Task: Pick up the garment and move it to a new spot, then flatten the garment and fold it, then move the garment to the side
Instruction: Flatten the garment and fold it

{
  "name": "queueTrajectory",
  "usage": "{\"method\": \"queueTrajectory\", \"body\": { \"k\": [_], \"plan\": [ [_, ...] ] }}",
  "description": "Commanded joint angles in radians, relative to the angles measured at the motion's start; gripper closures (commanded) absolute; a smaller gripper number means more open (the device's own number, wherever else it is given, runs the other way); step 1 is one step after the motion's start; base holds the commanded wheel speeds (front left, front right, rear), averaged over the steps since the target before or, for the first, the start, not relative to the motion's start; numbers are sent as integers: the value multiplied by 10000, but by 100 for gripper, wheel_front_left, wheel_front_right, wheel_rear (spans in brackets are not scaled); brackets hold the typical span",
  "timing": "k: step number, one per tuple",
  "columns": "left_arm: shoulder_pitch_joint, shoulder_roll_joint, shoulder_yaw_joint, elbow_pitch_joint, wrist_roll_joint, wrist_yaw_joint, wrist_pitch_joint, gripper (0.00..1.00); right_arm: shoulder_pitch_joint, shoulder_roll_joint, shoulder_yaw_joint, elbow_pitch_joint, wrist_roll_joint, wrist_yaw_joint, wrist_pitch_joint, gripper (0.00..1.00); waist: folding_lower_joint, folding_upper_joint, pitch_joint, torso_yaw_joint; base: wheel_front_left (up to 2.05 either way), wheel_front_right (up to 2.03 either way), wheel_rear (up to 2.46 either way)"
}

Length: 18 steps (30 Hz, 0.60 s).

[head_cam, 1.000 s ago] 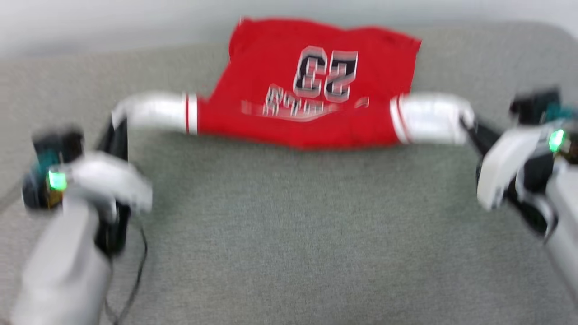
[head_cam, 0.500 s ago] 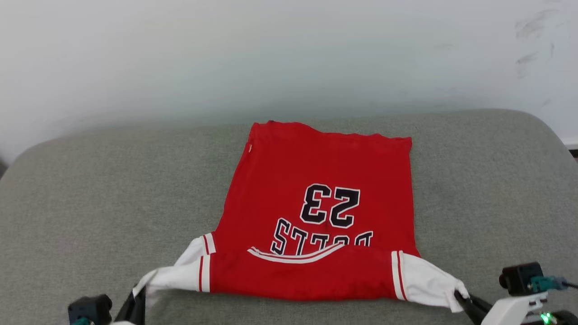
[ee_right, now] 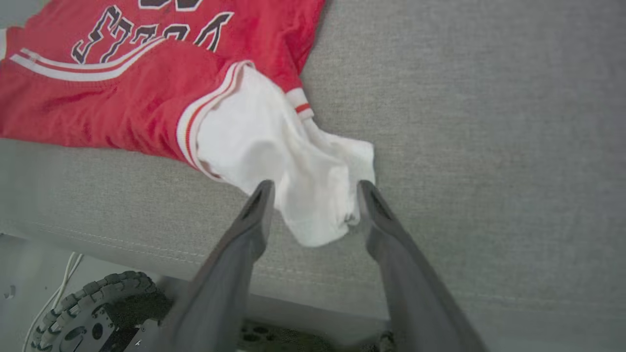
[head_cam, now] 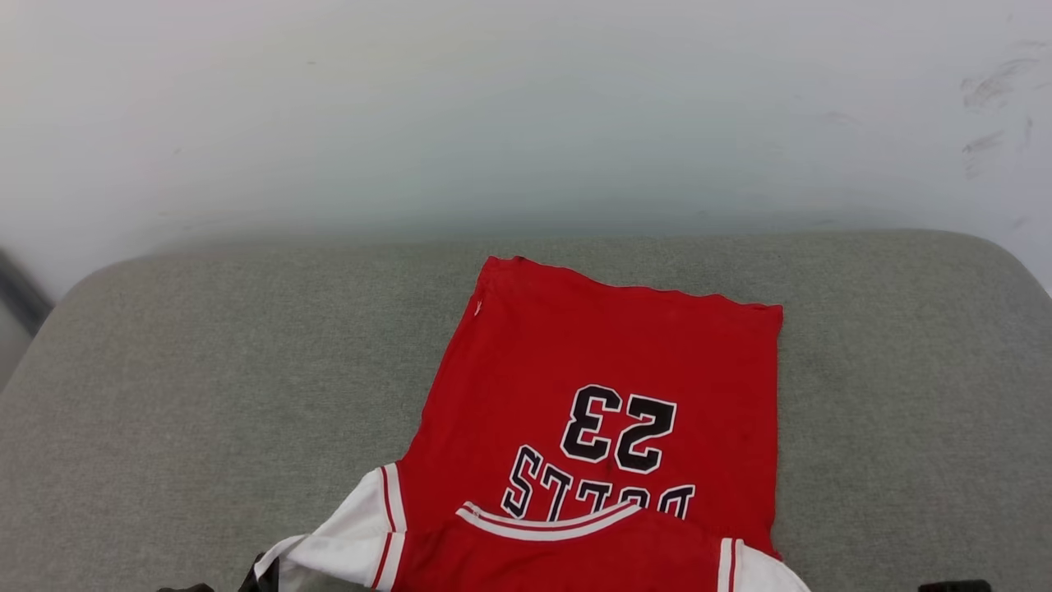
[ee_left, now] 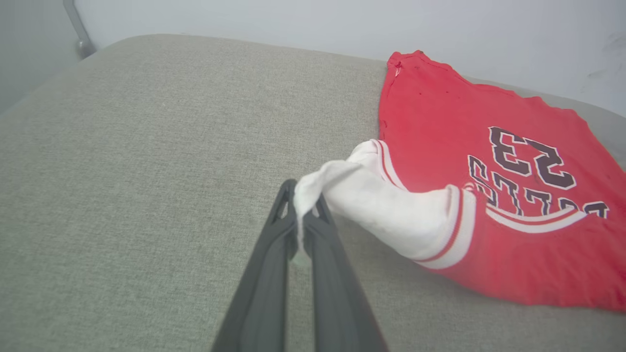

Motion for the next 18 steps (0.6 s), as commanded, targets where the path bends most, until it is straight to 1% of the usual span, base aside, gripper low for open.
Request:
{"method": "queueTrajectory", "body": {
  "k": [1, 5, 6, 8, 11, 12, 16, 18],
  "plan": [
    [-150, 53, -50, -89, 226, 87, -70, 100, -265, 119, -293, -192, -52, -7, -201, 0, 2, 0, 89, 59, 0, 0, 0],
    [-528, -77, -146, -262, 424, 126, -168, 100, -1200, 157, -1060, 82, 54, -7, -481, 0, 2, 0, 344, 190, 0, 0, 0],
    [-528, -77, -146, -262, 424, 126, -168, 100, -1200, 157, -1060, 82, 54, -7, -481, 0, 2, 0, 344, 190, 0, 0, 0],
    [-753, -111, -185, -344, 534, 113, -242, 100, -1895, 197, -1451, 477, 74, -7, -613, 0, 2, 0, 537, 281, 0, 0, 0],
    [-1177, -205, -266, -555, 701, 24, -340, 100, -3129, 69, -1905, 1303, 213, -7, -657, 0, 2, 0, 961, 525, 0, 0, 0],
    [-1702, -395, -344, -783, 875, -52, -482, 100, -4551, -35, -2063, 2223, 383, -7, -448, 0, 2, 0, 1590, 783, 0, 0, 0],
    [-2388, -697, -492, -933, 1114, -178, -642, 100, -6555, -357, -2133, 3590, 606, -7, 225, 0, 2, 0, 2387, 1108, 0, 0, 0],
    [-2749, -867, -587, -952, 1214, -314, -708, 100, -7509, -594, -2178, 4314, 574, -7, 752, 0, 2, 0, 2824, 1307, 0, 0, 0]
  ]
}}
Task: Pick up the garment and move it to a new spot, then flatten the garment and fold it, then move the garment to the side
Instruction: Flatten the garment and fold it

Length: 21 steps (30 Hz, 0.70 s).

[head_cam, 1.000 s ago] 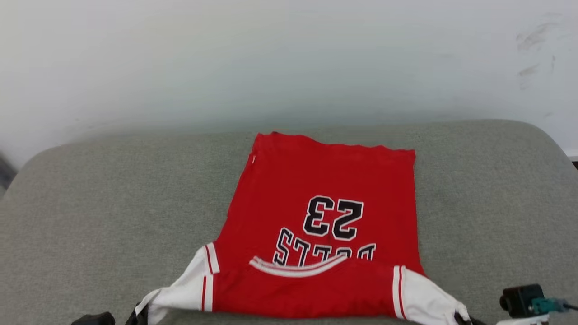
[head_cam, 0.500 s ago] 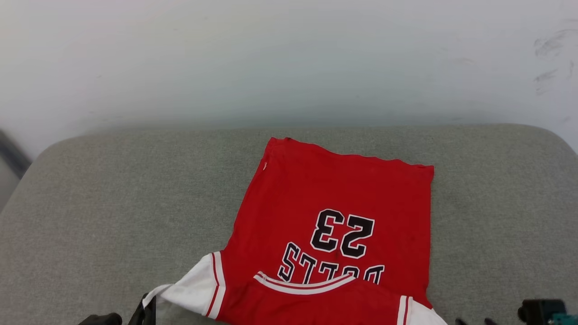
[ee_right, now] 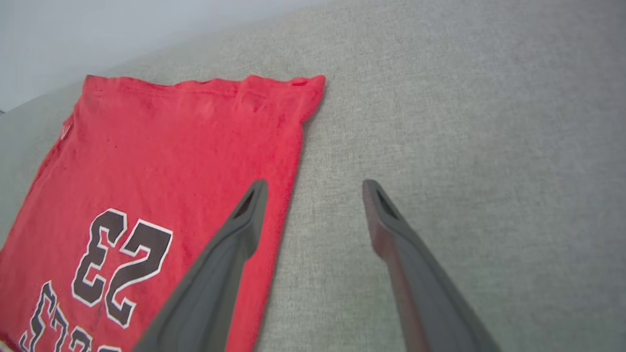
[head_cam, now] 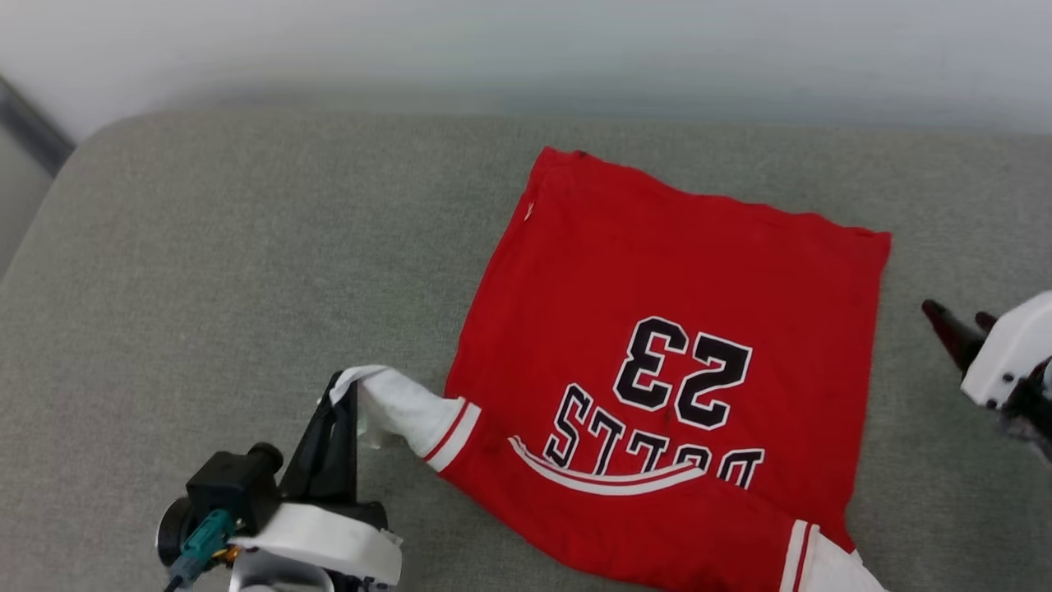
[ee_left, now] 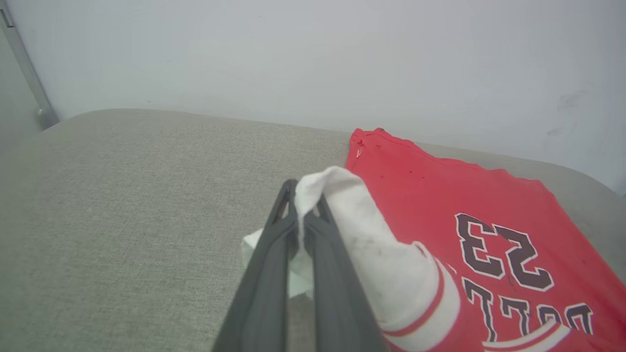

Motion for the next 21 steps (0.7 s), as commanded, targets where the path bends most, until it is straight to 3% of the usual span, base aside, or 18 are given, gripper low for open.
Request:
{"method": "queueTrajectory", "body": {
  "k": [1, 9, 14, 18, 19, 20, 21],
  "plan": [
    [-307, -84, -41, 0, 99, -81, -80, 100, -473, -140, -16, 340, -15, -7, 232, 0, -2, 0, 759, 507, 0, 0, 0],
    [-1465, -656, -285, 384, 422, -702, -257, 100, -3301, -779, -180, 2043, -576, -6, 2296, 0, -2, 0, 1994, 1225, 0, 0, 0],
    [-1800, -923, -240, 569, 620, -982, -305, 100, -3982, -787, -319, 2769, -1044, -6, 3022, 0, -2, 0, 2369, 1426, 0, 0, 0],
    [-1751, -1096, -123, 694, 705, -1131, -322, 100, -3751, -427, -512, 3687, -1275, -7, 3864, 0, -2, 0, 2416, 1449, 0, 0, 0],
    [-1711, -1134, -82, 716, 728, -1166, -323, 100, -3682, -339, -590, 3876, -1284, -7, 4091, 24, -2, 0, 2415, 1454, 0, 0, 0],
    [-1679, -1163, -51, 739, 739, -1208, -325, 100, -3633, -261, -632, 3963, -1305, -7, 4186, 73, -2, 0, 2408, 1467, 0, 0, 0],
    [-1669, -1191, -13, 760, 756, -1232, -327, 100, -3641, -237, -681, 3994, -1317, -7, 4215, 100, -2, 0, 2399, 1484, 0, 0, 0]
  ]
}}
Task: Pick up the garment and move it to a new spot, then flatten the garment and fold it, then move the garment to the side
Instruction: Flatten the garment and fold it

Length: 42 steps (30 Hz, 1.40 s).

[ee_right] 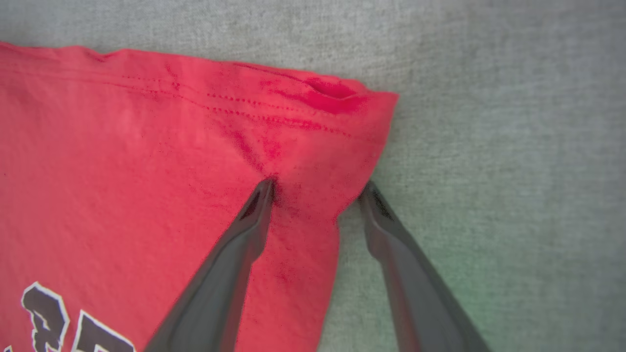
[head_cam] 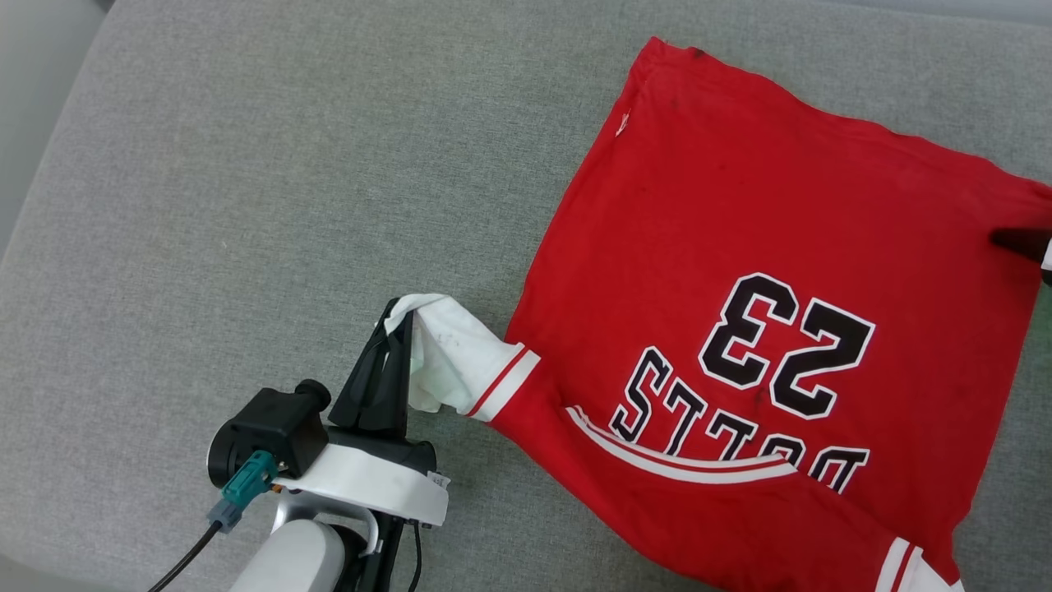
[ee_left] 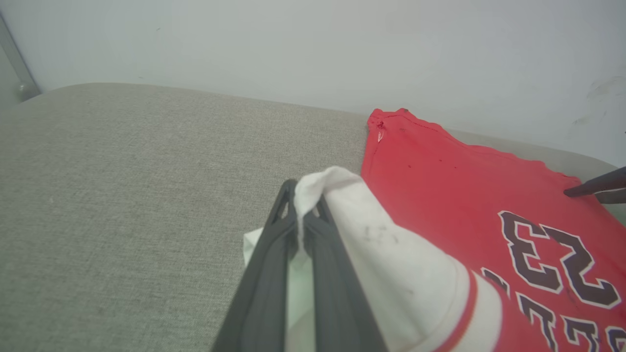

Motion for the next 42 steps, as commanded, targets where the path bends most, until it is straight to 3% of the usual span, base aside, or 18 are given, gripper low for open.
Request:
{"method": "queueTrajectory", "body": {
  "k": [1, 7, 15, 22, 26, 30, 36, 37, 38, 39, 42],
  "plan": [
    [29, -39, 77, 34, 72, -68, -69, 100, 646, 496, 92, 561, -20, -7, 302, 100, -1, 0, -13, 27, 0, 0, 0],
    [255, -184, 270, 305, 148, -243, -72, 100, 324, 68, 306, -71, 49, -6, -464, 100, -1, 0, -438, -37, 0, 0, 0],
    [1116, 73, 767, 803, -47, -270, -72, 100, 831, -759, 1246, -1054, 216, -7, -1186, 100, -1, 0, -2037, -651, 0, 0, 0],
    [2004, 409, 1209, 1059, -377, -72, -33, 100, 2758, -1461, 2040, -2624, 876, -7, -923, 100, -1, 0, -3415, -1550, 0, 0, 0],
    [2539, 528, 1413, 1151, -566, 53, -1, 100, 4706, -1631, 2185, -3752, 1223, -7, -481, 100, -1, 0, -3995, -2089, 0, 0, 0],
    [2863, 674, 1572, 981, -689, 221, 100, 100, 6835, -1384, 2035, -4928, 1555, -7, -47, 100, -1, 0, -4043, -2587, 0, 0, 0],
    [3027, 762, 1710, 862, -782, 447, 309, 100, 9233, -243, 1346, -5626, 1906, -7, 175, 100, -1, 0, -3850, -3160, 0, 0, 0],
    [3010, 774, 1694, 852, -780, 454, 347, 100, 9470, -51, 1277, -5634, 1881, -7, 171, 91, -1, 0, -3826, -3212, 0, 0, 0],
    [2997, 778, 1688, 850, -776, 475, 382, 100, 9656, 150, 1253, -5658, 1901, -7, 128, 29, -1, 0, -3816, -3263, 0, 0, 0],
    [2987, 782, 1682, 829, -780, 498, 410, 100, 9761, 327, 1210, -5716, 1987, -6, 30, 0, -1, 0, -3795, -3311, 0, 0, 0],
    [2962, 810, 1659, 785, -767, 539, 470, 100, 9620, 514, 1142, -6076, 2147, -7, -664, 0, -1, 0, -3723, -3439, 0, 0, 0]
  ]
}}
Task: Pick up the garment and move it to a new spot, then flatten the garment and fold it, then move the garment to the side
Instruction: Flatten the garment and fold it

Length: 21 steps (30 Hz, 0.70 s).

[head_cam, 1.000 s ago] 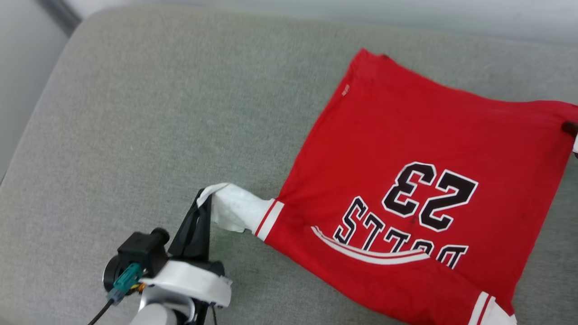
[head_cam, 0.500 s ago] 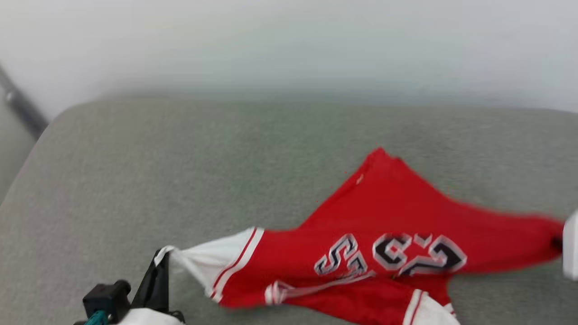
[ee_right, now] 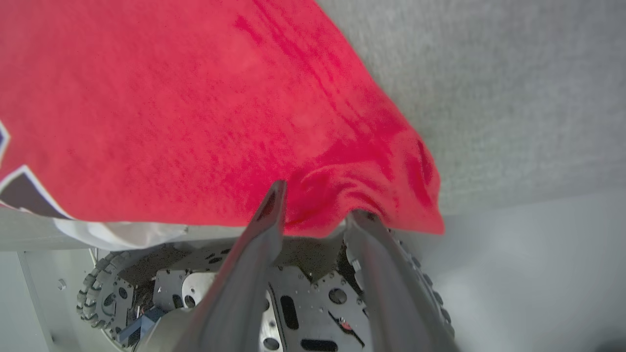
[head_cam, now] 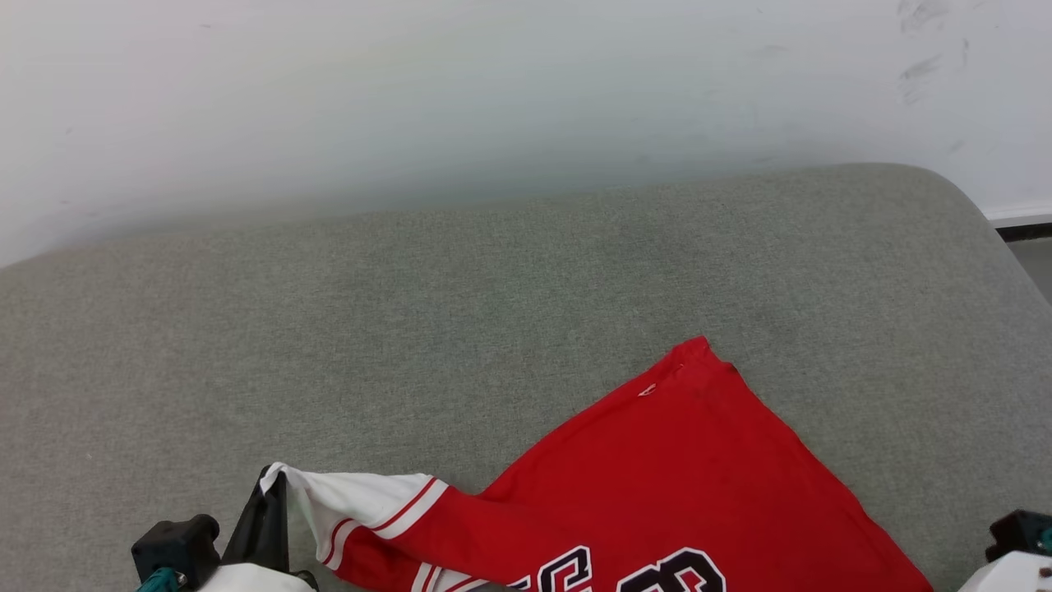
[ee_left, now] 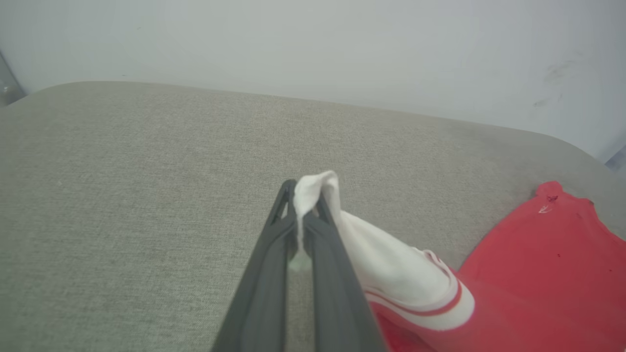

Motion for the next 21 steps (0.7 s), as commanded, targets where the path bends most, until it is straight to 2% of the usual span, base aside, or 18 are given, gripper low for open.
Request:
{"method": "queueTrajectory", "body": {
  "k": [1, 5, 7, 10, 13, 17, 21],
  "plan": [
    [19, 30, 12, -49, 36, 50, 14, 100, -190, -57, -76, -141, -27, -7, -254, 0, 2, 0, 55, -65, 0, 0, 0],
    [-204, 41, -129, -122, 105, 23, 150, 100, -612, -151, -95, -332, -166, -6, -1836, 0, 2, 0, 175, -15, 0, 0, 0],
    [-368, 22, -242, -156, 172, -3, 187, 100, -1041, -142, -323, -296, -302, -7, -2966, 0, 2, 0, 303, 92, 0, 0, 0],
    [-618, -36, -365, -235, 246, -66, 243, 100, -1698, -47, -466, 39, -410, -6, -4478, 0, 2, 0, 517, 247, 0, 0, 0],
    [-937, -84, -509, -326, 344, -115, 248, 100, -2450, -11, -437, 492, -465, -6, -5546, 0, 2, 0, 789, 449, 0, 0, 0],
    [-1441, -137, -681, -459, 482, -211, 241, 100, -3541, -320, -16, 1077, -132, -6, -5751, 0, 2, 0, 1271, 805, 0, 0, 0],
    [-1958, -302, -937, -534, 646, -376, 193, 100, -4533, -897, 753, 1474, 346, -6, -4391, 0, 2, 0, 1785, 1259, 0, 0, 0]
  ]
}}
